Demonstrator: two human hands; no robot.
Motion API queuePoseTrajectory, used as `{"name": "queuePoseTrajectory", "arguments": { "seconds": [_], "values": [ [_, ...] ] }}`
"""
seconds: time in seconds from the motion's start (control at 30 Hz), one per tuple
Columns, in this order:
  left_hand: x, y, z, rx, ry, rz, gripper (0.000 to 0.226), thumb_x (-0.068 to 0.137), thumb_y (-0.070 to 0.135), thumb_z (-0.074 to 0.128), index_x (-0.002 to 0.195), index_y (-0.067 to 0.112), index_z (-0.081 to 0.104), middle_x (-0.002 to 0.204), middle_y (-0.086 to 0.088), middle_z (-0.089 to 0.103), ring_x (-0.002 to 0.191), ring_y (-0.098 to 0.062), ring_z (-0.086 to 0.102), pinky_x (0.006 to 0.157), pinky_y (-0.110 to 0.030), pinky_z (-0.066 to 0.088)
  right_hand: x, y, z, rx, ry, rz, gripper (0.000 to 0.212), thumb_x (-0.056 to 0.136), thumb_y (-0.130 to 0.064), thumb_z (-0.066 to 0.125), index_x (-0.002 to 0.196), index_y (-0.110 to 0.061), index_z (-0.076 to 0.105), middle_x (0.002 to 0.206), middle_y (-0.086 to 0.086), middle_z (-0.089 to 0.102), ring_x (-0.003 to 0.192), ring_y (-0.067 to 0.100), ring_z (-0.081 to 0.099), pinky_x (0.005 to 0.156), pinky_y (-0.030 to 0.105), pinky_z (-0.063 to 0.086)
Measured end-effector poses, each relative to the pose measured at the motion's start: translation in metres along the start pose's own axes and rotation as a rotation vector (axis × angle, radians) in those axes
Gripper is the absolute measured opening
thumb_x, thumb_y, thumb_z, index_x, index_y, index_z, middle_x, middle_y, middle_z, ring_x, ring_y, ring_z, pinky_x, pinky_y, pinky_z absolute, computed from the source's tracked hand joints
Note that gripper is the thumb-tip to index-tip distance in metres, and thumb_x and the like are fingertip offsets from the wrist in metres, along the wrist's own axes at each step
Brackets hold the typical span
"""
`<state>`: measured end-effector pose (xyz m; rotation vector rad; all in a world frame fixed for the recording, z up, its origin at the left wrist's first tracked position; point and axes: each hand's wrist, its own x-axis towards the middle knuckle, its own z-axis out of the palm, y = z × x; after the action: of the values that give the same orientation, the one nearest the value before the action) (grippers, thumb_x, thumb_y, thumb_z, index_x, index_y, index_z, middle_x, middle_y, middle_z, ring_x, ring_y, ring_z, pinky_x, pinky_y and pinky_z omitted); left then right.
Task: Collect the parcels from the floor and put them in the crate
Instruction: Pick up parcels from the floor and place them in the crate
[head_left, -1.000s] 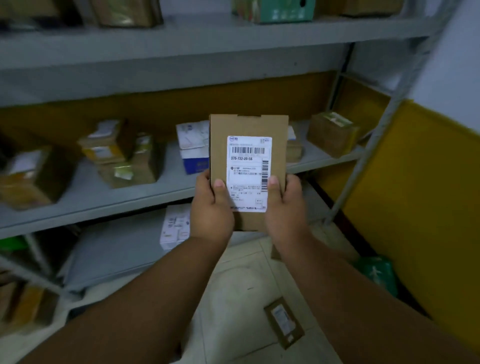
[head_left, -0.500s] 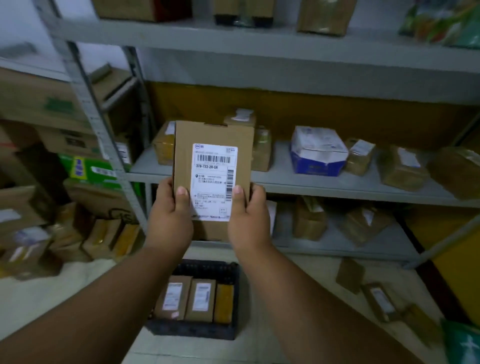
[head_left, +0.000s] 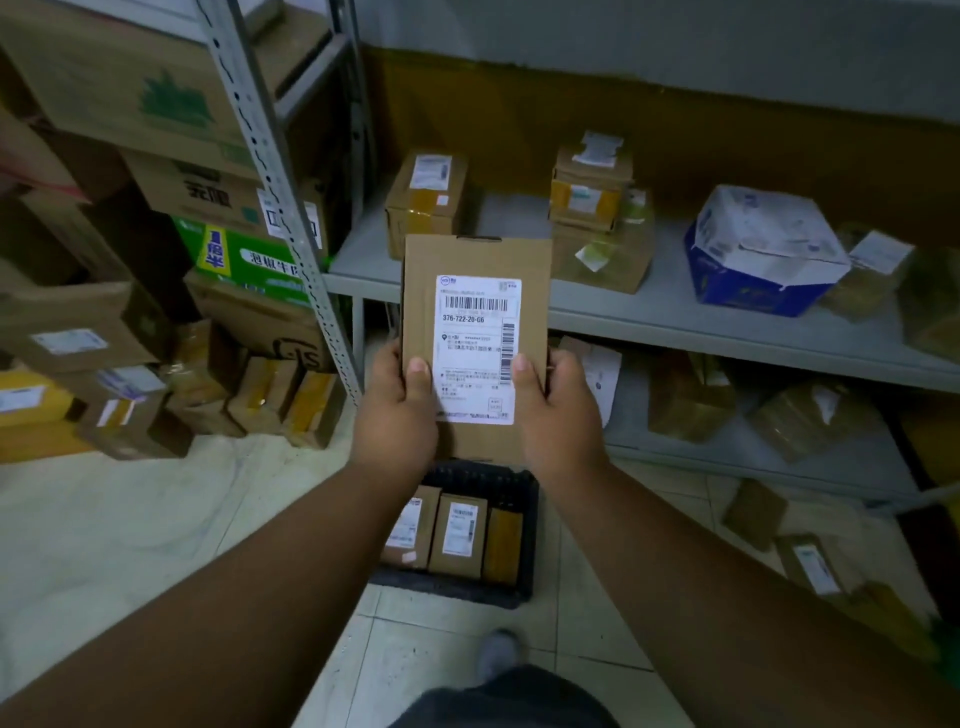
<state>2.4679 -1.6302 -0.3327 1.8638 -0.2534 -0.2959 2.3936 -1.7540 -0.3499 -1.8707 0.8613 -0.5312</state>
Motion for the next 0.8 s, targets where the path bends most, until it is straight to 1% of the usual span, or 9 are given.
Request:
{"name": "queuePoseTrajectory", "arguments": {
  "seconds": [0.13,0.23,0.3,0.37,0.43,0.53,0.67,0.73,0.8],
  "values": [
    [0.039,-0.042,0.019,0.142,-0.088,-0.097,0.019,0.101,0.037,0.043,0.117,0.037,0.054,0.1,0.018,0.062,0.096,-0.009,0.062,0.088,-0.038,0.054,0.038,0.05,0.017,-0.183,-0.042,-0.002,0.034,0.1,-0.047,0.046,0.115,-0.021,0.062,0.107,-0.002,0.061,0.089,0.01,0.061,0.062,0.017,0.044],
    [0.071,-0.094,0.042,0.409,-0.146,-0.099,0.029,0.1,0.038,0.045,0.123,0.032,0.059,0.118,-0.002,0.054,0.098,-0.018,0.059,0.095,-0.042,0.051,0.06,0.102,0.043,-0.322,-0.03,0.051,0.034,0.098,-0.048,0.045,0.109,-0.023,0.065,0.107,0.004,0.06,0.086,0.014,0.061,0.065,0.025,0.052],
    [0.092,-0.136,0.061,0.539,-0.173,-0.123,0.03,0.099,0.033,0.045,0.123,0.026,0.061,0.115,-0.007,0.051,0.095,-0.021,0.056,0.093,-0.035,0.049,0.066,0.14,0.068,-0.41,-0.06,0.154,0.032,0.097,-0.047,0.048,0.109,-0.022,0.064,0.108,0.002,0.06,0.084,0.013,0.061,0.061,0.021,0.048],
    [0.106,-0.183,0.078,0.579,-0.21,-0.164,0.02,0.098,0.029,0.047,0.111,0.023,0.062,0.107,-0.007,0.054,0.088,-0.02,0.056,0.084,-0.032,0.048,0.068,0.18,0.093,-0.468,-0.083,0.268,0.028,0.098,-0.043,0.052,0.106,-0.017,0.061,0.107,0.001,0.057,0.082,0.012,0.057,0.054,0.013,0.036],
    [0.118,-0.238,0.096,0.57,-0.253,-0.228,0.01,0.094,0.028,0.055,0.104,0.029,0.055,0.105,0.0,0.06,0.087,-0.016,0.06,0.082,-0.034,0.053,0.07,0.225,0.123,-0.481,-0.067,0.359,0.026,0.098,-0.038,0.056,0.106,-0.014,0.056,0.106,0.001,0.054,0.085,0.012,0.057,0.053,0.011,0.031],
    [0.126,-0.326,0.12,0.458,-0.291,-0.348,0.028,0.092,0.025,0.06,0.114,0.035,0.045,0.107,0.007,0.064,0.093,-0.014,0.066,0.077,-0.04,0.06,0.068,0.302,0.171,-0.423,-0.06,0.49,0.028,0.096,-0.032,0.06,0.116,-0.016,0.05,0.109,-0.002,0.054,0.09,0.012,0.059,0.057,0.01,0.039],
    [0.13,-0.445,0.152,0.517,-0.424,-0.326,0.029,0.097,0.025,0.053,0.125,0.028,0.047,0.109,0.005,0.062,0.095,-0.013,0.063,0.076,-0.035,0.061,0.056,0.422,0.238,-0.357,-0.108,0.635,0.033,0.093,-0.04,0.056,0.122,-0.025,0.05,0.112,-0.002,0.061,0.094,0.016,0.067,0.064,0.024,0.06],
    [0.135,-0.502,0.164,0.606,-0.516,-0.319,0.032,0.099,0.029,0.047,0.131,0.032,0.044,0.113,0.002,0.062,0.096,-0.017,0.064,0.079,-0.038,0.06,0.052,0.473,0.264,-0.35,-0.136,0.686,0.029,0.095,-0.042,0.052,0.12,-0.027,0.052,0.109,-0.004,0.063,0.086,0.01,0.066,0.056,0.015,0.055],
    [0.14,-0.552,0.175,0.723,-0.608,-0.312,0.036,0.1,0.03,0.042,0.135,0.036,0.039,0.113,-0.001,0.061,0.095,-0.024,0.064,0.079,-0.042,0.059,0.049,0.515,0.281,-0.368,-0.147,0.728,0.015,0.099,-0.039,0.052,0.107,-0.026,0.054,0.097,-0.008,0.061,0.074,0.002,0.058,0.043,0.005,0.04]
  ]
}}
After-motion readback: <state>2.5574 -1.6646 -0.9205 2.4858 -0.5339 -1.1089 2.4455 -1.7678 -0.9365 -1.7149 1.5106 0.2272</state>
